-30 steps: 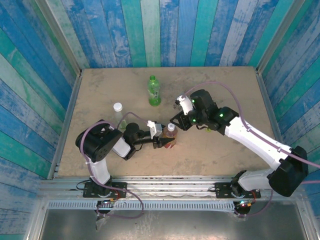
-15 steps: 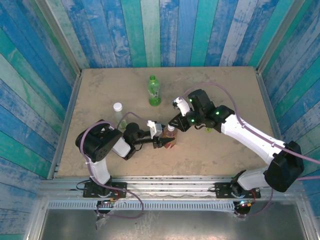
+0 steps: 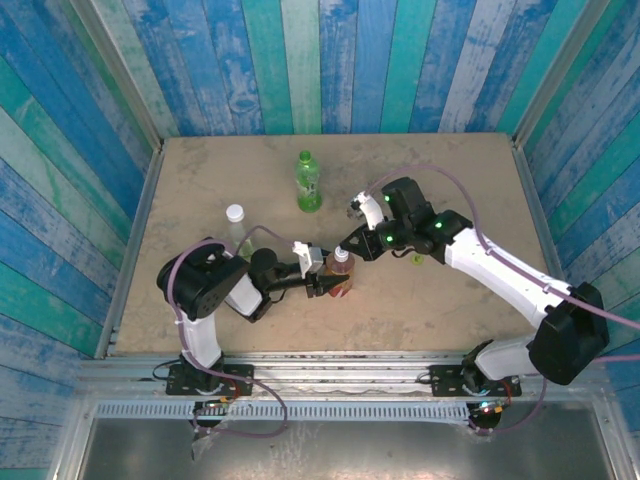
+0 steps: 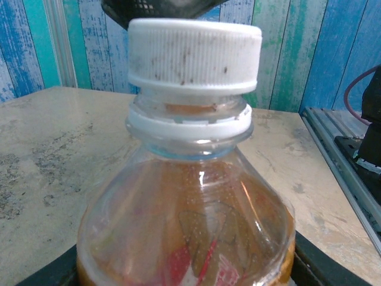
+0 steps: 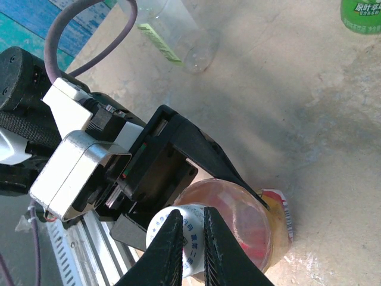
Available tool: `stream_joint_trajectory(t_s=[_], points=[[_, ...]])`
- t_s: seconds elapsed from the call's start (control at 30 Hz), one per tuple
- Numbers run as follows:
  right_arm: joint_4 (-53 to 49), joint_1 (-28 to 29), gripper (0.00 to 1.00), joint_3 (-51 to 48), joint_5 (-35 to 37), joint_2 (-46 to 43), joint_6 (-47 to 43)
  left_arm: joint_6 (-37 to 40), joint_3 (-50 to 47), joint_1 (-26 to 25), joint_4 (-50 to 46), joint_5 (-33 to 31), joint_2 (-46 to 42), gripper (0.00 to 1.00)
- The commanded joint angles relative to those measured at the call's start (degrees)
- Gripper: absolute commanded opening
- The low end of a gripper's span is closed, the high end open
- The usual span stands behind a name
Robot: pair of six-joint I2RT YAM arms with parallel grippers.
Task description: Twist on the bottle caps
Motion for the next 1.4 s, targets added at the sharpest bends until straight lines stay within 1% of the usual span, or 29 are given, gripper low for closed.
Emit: stream_joint_trajectory(t_s=[0.0,0.17,0.4,0.53,0.6,0.87,0.97,1.07,1.37], points=[[-6.56,0.54,0.14,-2.78,-3.70,-1.21,1.56,-2.22,-0.13,0.18,-0.66,-3.97,2.13,0.53],[-6.54,0.55,0.15,-3.24,-5.25,-3.19,2.31,-1.31,0.01,0.18,-2.24,-4.78,1.66,0.53],[-6.39,0.47,0.22,-1.79,-0.85,-4.89,2.54,-0.53,-0.17,0.24,-3.05,-4.64,1.30,0.54],[-5.55,0.27,0.30,0.44,0.97,-3.70,2.40,-0.27,-0.09,0.18,-3.18,-4.35,1.31,0.54],[-4.96,0.05,0.30,1.70,1.63,-2.31,2.24,-0.23,-0.13,0.18,-3.21,-3.98,1.41,0.54],[-5.12,-0.28,0.30,6.00,-1.33,4.05,0.28,0.17,-0.06,0.18,-3.65,-3.76,1.15,0.54],[-5.65,-0.28,0.25,6.12,-2.99,5.16,-0.32,0.18,0.09,0.18,-3.66,-3.76,1.18,0.54],[-5.86,-0.36,0.21,4.45,-3.13,4.43,-0.35,0.13,-0.02,0.18,-3.67,-3.76,1.25,0.54],[-6.16,-0.28,0.19,-1.74,-5.00,-0.09,1.81,-0.31,-0.02,0.22,-3.93,-4.86,0.96,0.53]])
